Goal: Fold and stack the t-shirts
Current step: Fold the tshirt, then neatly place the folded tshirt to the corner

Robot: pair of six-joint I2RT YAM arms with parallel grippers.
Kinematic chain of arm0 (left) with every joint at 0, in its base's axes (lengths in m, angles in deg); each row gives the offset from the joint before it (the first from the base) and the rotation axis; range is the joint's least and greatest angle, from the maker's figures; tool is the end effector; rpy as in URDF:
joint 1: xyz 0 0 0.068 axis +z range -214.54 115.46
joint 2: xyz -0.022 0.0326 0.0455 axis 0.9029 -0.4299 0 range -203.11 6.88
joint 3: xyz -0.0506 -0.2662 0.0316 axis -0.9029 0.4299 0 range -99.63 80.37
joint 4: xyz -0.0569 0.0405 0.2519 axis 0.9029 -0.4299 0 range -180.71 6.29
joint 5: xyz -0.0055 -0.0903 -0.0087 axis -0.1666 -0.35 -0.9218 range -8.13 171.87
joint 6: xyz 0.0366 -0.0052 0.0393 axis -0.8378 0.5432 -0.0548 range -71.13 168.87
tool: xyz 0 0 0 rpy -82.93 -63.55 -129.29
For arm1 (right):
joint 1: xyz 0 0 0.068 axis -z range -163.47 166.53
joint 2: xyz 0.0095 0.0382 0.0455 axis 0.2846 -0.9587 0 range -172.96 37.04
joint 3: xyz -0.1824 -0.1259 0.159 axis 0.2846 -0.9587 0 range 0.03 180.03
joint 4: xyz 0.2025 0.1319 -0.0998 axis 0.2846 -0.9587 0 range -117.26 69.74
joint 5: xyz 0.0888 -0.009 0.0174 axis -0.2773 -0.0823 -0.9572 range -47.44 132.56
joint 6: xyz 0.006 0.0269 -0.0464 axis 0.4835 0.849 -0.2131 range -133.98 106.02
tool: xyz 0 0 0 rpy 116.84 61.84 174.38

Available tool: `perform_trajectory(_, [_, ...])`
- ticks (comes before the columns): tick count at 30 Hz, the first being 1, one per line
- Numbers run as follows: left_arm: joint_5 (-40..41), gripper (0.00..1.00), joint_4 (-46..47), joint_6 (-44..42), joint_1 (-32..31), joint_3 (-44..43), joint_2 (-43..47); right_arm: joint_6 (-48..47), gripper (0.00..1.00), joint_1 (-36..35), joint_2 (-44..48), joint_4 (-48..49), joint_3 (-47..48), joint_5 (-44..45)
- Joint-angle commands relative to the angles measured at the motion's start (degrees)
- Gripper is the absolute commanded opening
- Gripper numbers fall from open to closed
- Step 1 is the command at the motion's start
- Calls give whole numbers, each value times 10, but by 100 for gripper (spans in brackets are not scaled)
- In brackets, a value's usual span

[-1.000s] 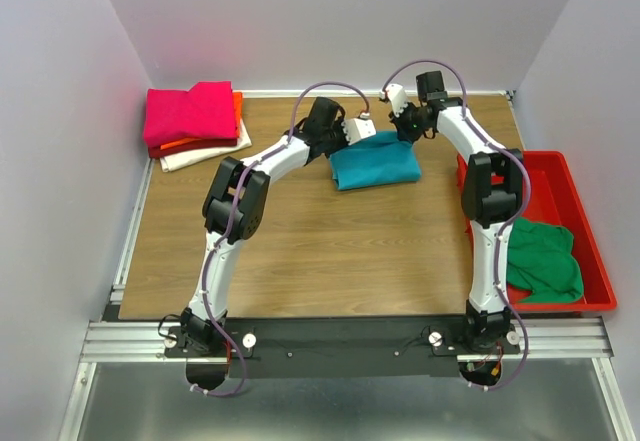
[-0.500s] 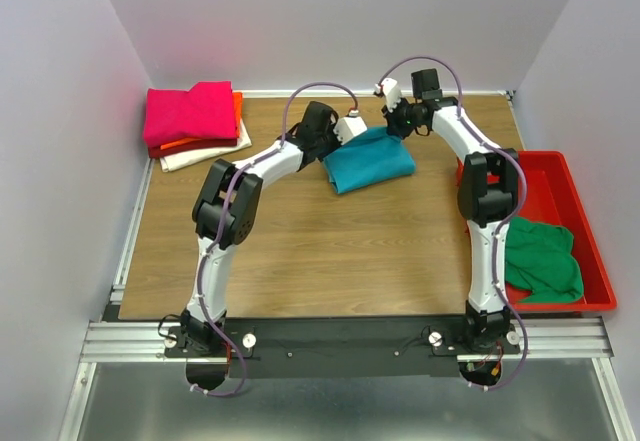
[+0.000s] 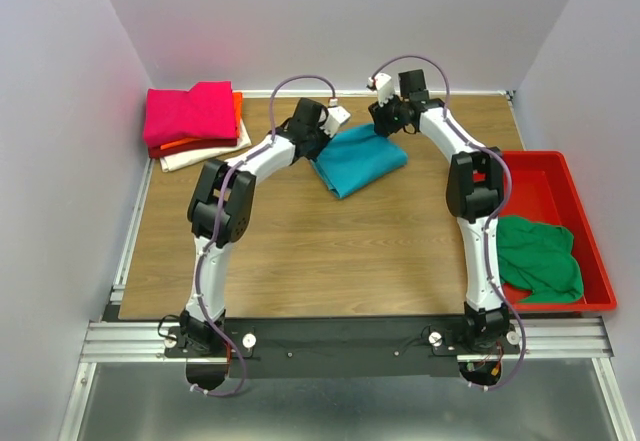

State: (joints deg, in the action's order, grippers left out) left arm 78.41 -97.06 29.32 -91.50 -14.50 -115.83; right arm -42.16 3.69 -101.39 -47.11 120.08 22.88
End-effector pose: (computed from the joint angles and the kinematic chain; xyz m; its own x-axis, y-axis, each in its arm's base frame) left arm 0.4355 -0.2239 0.2022 -0.3881 0.5723 -0.7224 0.6612 0.7189 0.2144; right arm 0.5283 0.1328 0.1920 -0.4022 -0.5478 -0.7336 -0.7152 0.6882 -0.1218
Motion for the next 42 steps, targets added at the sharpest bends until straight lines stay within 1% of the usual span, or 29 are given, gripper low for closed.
perform_trajectory(1, [54,13,-77,156,41,-25,-53,109,63,-2,-9,51,35,96])
perform_trajectory(2, [62,19,-68,166,45,-22,-45,150,71,-2,-4,64,31,138])
perform_trajectory(3, [85,29,-55,176,46,1,-31,166,74,-2,2,70,29,161])
perform_trajectory(4, [97,70,-37,186,47,16,-13,172,76,0,16,70,18,169])
perform_trajectory(5, [112,78,0,191,48,31,31,175,78,5,29,70,5,160])
perform_trajectory(6, [122,80,17,193,50,45,54,181,78,9,40,70,-9,148])
perform_trajectory(7, [128,81,31,194,51,69,76,187,78,12,51,69,-23,115])
perform_trajectory(8, [129,81,52,211,55,77,118,195,79,19,74,69,-54,93])
perform_trajectory(9, [130,82,63,216,57,99,137,196,79,24,84,69,-71,34])
perform_trajectory(10, [134,82,76,223,58,112,156,195,79,26,97,69,-88,-4])
perform_trajectory(11, [134,82,92,242,62,124,190,181,80,33,116,68,-126,-45])
perform_trajectory(12, [128,82,97,253,66,136,202,172,81,34,126,67,-143,-85])
perform_trajectory(13, [103,82,101,269,69,160,212,169,81,34,133,67,-159,-140])
perform_trajectory(15, [52,82,109,298,83,182,235,185,81,34,130,67,-170,-172])
perform_trajectory(16, [-6,82,118,305,86,214,244,195,81,34,128,66,-169,-189])
perform_trajectory(17, [-37,82,130,312,89,236,252,200,81,33,123,66,-167,-194])
perform_trajectory(18, [-83,82,160,336,91,278,272,211,79,34,115,66,-160,-198])
perform_trajectory(19, [-101,81,179,348,91,301,282,218,79,33,110,66,-156,-196])
perform_trajectory(20, [-116,80,210,368,92,322,302,225,77,33,105,65,-151,-193])
perform_trajectory(21, [-124,80,223,389,92,342,310,234,77,34,99,65,-147,-192])
perform_trajectory(22, [-137,80,237,430,92,374,317,240,77,33,86,62,-140,-178])
perform_trajectory(25, [-169,80,256,470,93,413,321,253,75,33,72,61,-135,-144])
perform_trajectory(27, [-176,80,303,502,93,453,328,251,67,34,61,58,-139,-112])
perform_trajectory(29, [-182,80,328,527,94,467,327,247,56,33,57,51,-150,-87])
perform_trajectory(32, [-183,80,343,550,93,482,323,233,44,34,61,30,-166,-69])
perform_trajectory(33, [-179,79,345,569,93,485,319,228,39,33,65,20,-169,-63])
perform_trajectory(36, [-170,77,349,600,92,487,310,197,37,33,87,-7,-198,-42])
perform_trajectory(37, [-169,76,351,607,92,490,306,191,37,33,94,-10,-223,-38])
perform_trajectory(42, [-171,76,360,631,87,478,258,175,36,33,136,-16,-285,-28])
